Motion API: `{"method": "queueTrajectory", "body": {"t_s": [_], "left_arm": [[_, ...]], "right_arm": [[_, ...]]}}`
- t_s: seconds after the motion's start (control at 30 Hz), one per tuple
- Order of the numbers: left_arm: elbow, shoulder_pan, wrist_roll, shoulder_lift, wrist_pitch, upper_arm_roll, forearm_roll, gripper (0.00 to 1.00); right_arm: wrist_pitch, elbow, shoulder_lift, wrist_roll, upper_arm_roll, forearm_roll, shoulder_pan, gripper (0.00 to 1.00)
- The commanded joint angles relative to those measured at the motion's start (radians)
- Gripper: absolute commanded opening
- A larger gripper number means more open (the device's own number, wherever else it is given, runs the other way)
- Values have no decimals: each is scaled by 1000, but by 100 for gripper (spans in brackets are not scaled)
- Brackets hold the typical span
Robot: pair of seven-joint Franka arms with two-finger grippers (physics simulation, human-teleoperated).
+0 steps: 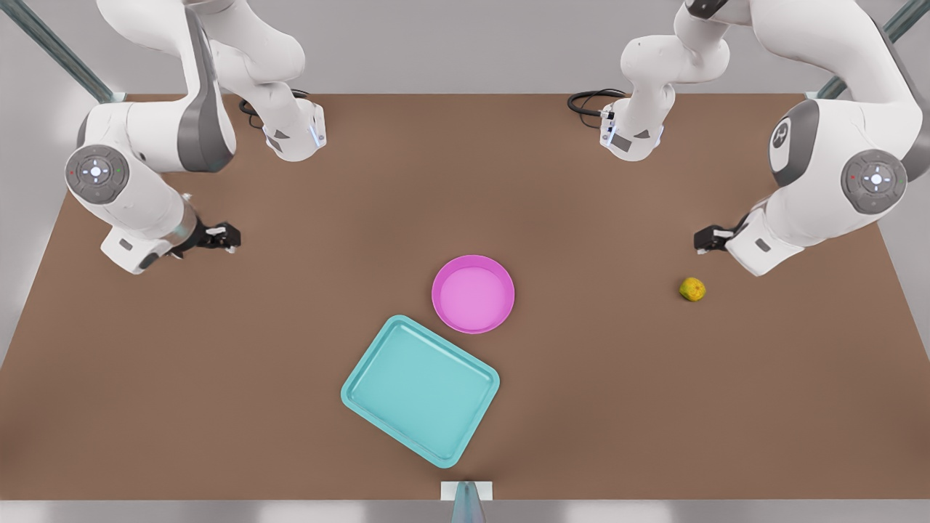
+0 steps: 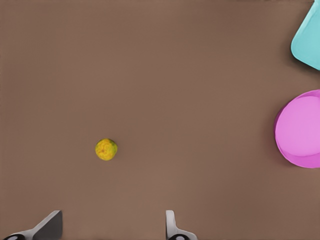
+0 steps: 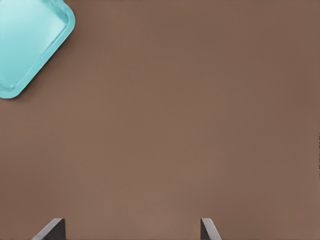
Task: Place the orange on the plate with the left arm and the plate on the tray with the right arm
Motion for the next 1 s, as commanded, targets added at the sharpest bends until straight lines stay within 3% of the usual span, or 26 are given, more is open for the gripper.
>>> {"method": "queueTrajectory", "body": {"t_s": [0.0, 0.07, 0.1, 0.23, 0.33, 0.5, 0.97], "left_arm": [[1, 0, -72, 0, 52, 0, 1, 100], [-16, 5, -83, 29, 55, 3, -4, 100], [-99, 10, -83, 43, 73, 29, -7, 100], [-511, 27, 305, 126, 657, 196, -5, 100], [-657, 34, 321, 190, 912, 207, -7, 100], [-709, 34, 319, 230, 978, 207, -13, 100], [-728, 36, 305, 284, 925, 232, -7, 100]], "right_arm": [[83, 0, -1, -17, 0, 0, 10, 100], [83, 0, 0, -17, 0, 0, 10, 100], [83, 0, 8, -17, 0, 0, 10, 100], [88, 0, 11, -17, 0, 0, 10, 100], [88, 2, 17, -16, 2, 0, 10, 100], [89, 2, 19, -16, 0, 1, 9, 100], [92, 0, 33, -16, 2, 7, 9, 100]]}}
